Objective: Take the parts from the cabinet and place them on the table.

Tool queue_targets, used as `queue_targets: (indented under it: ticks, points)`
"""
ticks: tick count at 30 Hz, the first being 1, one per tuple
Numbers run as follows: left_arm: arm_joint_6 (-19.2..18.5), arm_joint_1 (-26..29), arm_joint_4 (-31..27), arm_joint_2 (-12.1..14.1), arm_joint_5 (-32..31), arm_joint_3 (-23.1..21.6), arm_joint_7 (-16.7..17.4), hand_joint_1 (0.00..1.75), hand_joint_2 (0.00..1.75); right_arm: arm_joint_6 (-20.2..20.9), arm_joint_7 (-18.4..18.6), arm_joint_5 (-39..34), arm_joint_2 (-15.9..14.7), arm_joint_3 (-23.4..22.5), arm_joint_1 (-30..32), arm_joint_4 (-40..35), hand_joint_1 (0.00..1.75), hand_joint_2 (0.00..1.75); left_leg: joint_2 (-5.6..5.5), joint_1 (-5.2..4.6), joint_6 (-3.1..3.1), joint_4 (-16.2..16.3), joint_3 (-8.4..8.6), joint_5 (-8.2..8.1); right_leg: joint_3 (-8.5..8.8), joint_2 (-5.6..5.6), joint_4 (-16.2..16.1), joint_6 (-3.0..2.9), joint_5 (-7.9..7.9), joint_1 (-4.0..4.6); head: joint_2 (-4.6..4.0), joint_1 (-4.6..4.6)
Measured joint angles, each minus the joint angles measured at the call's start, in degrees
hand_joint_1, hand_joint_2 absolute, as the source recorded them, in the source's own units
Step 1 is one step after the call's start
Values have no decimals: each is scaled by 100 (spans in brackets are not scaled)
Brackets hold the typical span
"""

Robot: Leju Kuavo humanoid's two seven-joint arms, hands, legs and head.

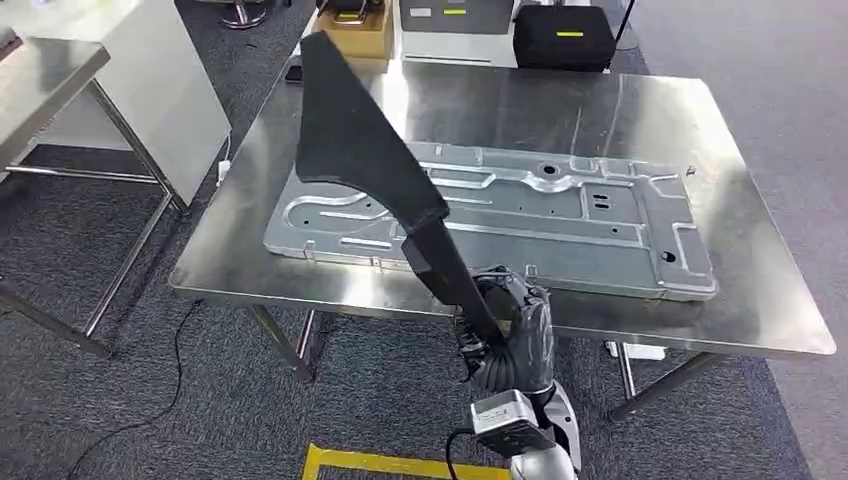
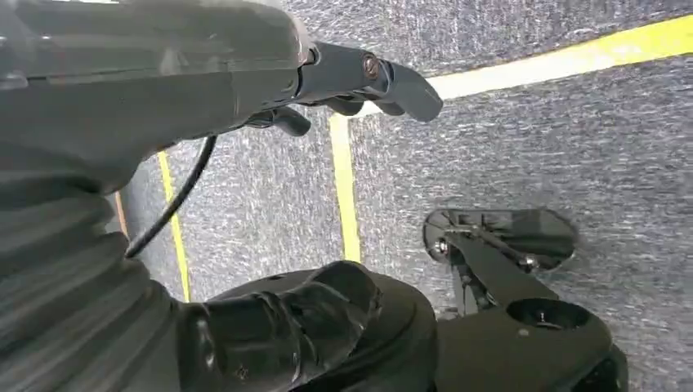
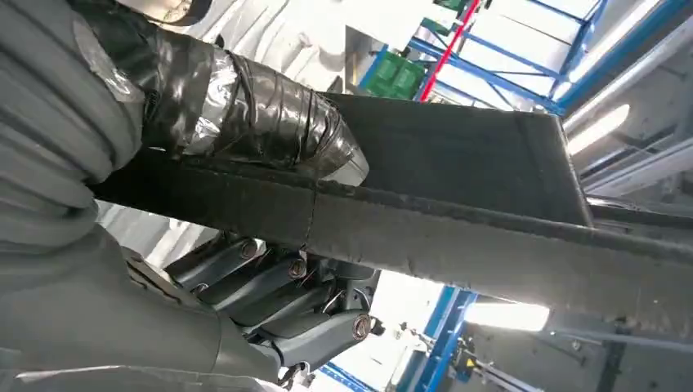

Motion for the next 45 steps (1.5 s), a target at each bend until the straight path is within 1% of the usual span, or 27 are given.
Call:
queue_targets:
  ticks: [1, 2, 3, 5, 7, 8, 10, 11, 12, 13, 16, 18, 21, 22, 23, 26, 27, 28, 29, 31, 33, 36, 38, 39, 42, 43, 45]
  points:
    - [0, 4, 0, 0, -2, 0, 0, 0, 175, -20, 2, 13, 0, -11, -12, 4, 169, 175, 3, -1, -49, 14, -1, -66, 167, -21, -402, 11, 106, -14, 0, 4]
    - [0, -16, 0, 0, -4, 4, 0, 0, 175, -35, 4, 18, 0, -24, -30, 18, 169, 175, -17, -27, -97, 43, 12, -112, 224, -14, -449, -15, -9, 48, 0, 13]
    - [0, -14, 0, 0, -4, 7, 0, 0, 175, -42, 7, 26, 2, -31, -35, 15, 169, 175, -16, -28, -127, 23, 14, -123, 217, -10, -435, -90, -17, 40, 0, -2]
    - [0, -18, 0, 0, -7, 9, 0, 0, 175, -68, 11, 33, 0, -52, -38, 20, 169, 175, -8, -11, -188, -24, 54, -140, 214, 8, -441, -165, -59, 76, 0, -20]
    - [0, -34, -4, 0, -17, 11, 2, 0, 175, -107, 11, 92, 4, -66, -49, 13, 169, 175, 0, 5, -247, 20, 114, -219, 304, 14, -511, -257, -72, 32, 0, -22]
    - [0, -35, -4, -2, -28, 11, 0, 0, 175, -171, 11, 153, 9, -68, -75, 13, 169, 175, -1, 4, -263, 283, -4, -326, 335, 6, -520, -295, -97, 33, 0, -28]
    - [-7, -41, -4, -2, -74, 11, 0, 0, 175, -499, 15, 565, 17, -74, -142, 22, 169, 175, -2, 2, -289, 1258, -582, -705, 373, -2, -519, -345, -149, 55, 0, -42]
    - [-11, -50, -4, -2, -90, 13, 2, 0, 175, -795, 22, 984, 17, -85, -147, 35, 169, 175, -2, -1, -293, 1678, -857, -809, 399, -2, -518, -353, -181, 71, 0, -41]
    - [-15, -58, -4, -2, -120, 13, 4, 0, 175, -1151, 33, 1567, 33, -98, -143, 57, 169, 175, -2, -4, -288, 1898, -1042, -777, 445, 0, -517, -359, -217, 83, 0, -42]
    - [-22, -62, -4, -2, -140, 13, 11, 0, 175, -1374, 37, 2090, 61, -120, -140, 77, 169, 175, -2, -8, -272, 1810, -1067, -582, 504, 9, -517, -363, -255, 90, 0, -42]
    - [-37, -61, -4, -2, -186, 13, 39, 0, 175, -1539, 20, 2949, 210, -166, -141, 101, 169, 175, -3, -28, -147, 432, -634, 441, 740, 50, -524, -349, -405, 117, 0, -44]
    - [-44, -61, -2, -9, -208, 13, 50, 0, 175, -1561, -79, 3238, 282, -223, -131, 122, 169, 175, -4, -80, -96, 166, -464, 283, 745, 74, -528, -275, -469, 145, 0, -48]
    - [-66, -52, -2, -11, -280, 13, 31, 0, 175, -1580, -510, 4150, 591, -510, -37, 142, 169, 175, -14, -100, -52, 140, -478, 249, 766, 44, -591, -200, -483, 121, 0, -37]
    - [-72, -58, -4, -22, -304, 15, 24, 0, 175, -1582, -680, 4434, 722, -612, -25, 135, 169, 175, -7, -7, -14, 37, -393, 283, 778, 23, -552, -161, -531, 128, 0, -44]
    - [-83, -71, -4, -26, -323, 15, 13, 0, 175, -1582, -763, 4704, 800, -701, -29, 125, 169, 175, -13, -26, 13, -10, -338, 266, 717, 9, -374, -137, -602, 127, 0, -33]
    - [-105, -79, -4, -28, -382, 15, 7, 0, 175, -1587, -837, 5047, 859, -1035, 10, 92, 169, 175, -15, -27, 71, -11, -244, 184, -52, 10, 921, -88, -1079, 97, 0, -37]
    - [-107, -74, -4, -28, -382, 18, 4, 0, 175, -1587, -835, 5075, 863, -1121, 30, 92, 169, 175, -24, -26, 69, -7, -207, 147, -276, 10, 1196, -76, -1084, 93, 0, -33]
    - [-109, -64, -4, -28, -385, 18, 0, 0, 175, -1587, -820, 5084, 874, -1183, 44, 92, 169, 175, -38, -26, 63, -4, -153, 104, -383, 10, 1183, -72, -910, 88, 0, -35]
    - [-111, -58, -4, -28, -385, 20, -2, 0, 175, -1587, -820, 5119, 883, -1242, 51, 90, 169, 175, -43, -26, 51, -3, -86, 55, -335, 9, 913, -78, -620, 84, 0, -33]
    - [-120, -58, -4, -28, -422, 20, -18, 0, 175, -1587, -817, 5294, 894, -1303, 47, 90, 169, 175, -48, -26, 13, -3, 95, -73, 36, 6, -126, -118, 117, 85, 0, -33]
    - [-144, -89, -4, -31, -459, 22, -53, 0, 175, -1585, -745, 5574, 909, -1360, 27, 116, 169, 175, -51, -64, -62, 22, 114, -175, 225, 2, -451, -175, 71, 144, 0, -31]
    - [-181, -113, -4, -46, -548, 22, -66, 0, 175, -1585, -480, 6103, 922, -1414, -81, 204, 169, 175, -30, -51, -138, -51, 139, -207, 231, 34, -493, -266, -32, 145, 0, -46]
    - [-214, -139, -7, -46, -608, 24, -87, 0, 175, -1585, -98, 6551, 944, -1427, -203, 354, 169, 175, -22, -43, -196, 121, 139, -317, 349, 30, -592, -331, -53, 85, 0, -46]
    - [-238, -137, -7, -46, -621, 24, -94, 0, 175, -1585, 132, 6711, 944, -1425, -280, 445, 169, 175, -19, -39, -222, 466, -55, -462, 381, 16, -601, -363, -75, 82, 0, -57]
    - [-247, -166, -7, -46, -664, 28, -107, 0, 175, -1585, 706, 6992, 944, -1399, -438, 717, 169, 175, -17, -11, -276, 1800, -937, -865, 475, -7, -600, -376, -180, 86, 0, -52]
    - [-249, -168, -7, -46, -669, 28, -107, 0, 175, -1585, 745, 7014, 944, -1399, -445, 763, 169, 175, -14, -9, -281, 1895, -1067, -764, 527, -6, -600, -376, -220, 85, 0, -55]
    - [-249, -167, -7, -46, -671, 31, -109, 0, 175, -1585, 760, 7023, 944, -1394, -466, 832, 169, 175, -12, 2, -279, 1316, -955, -145, 679, 14, -600, -357, -322, 77, 0, -53]
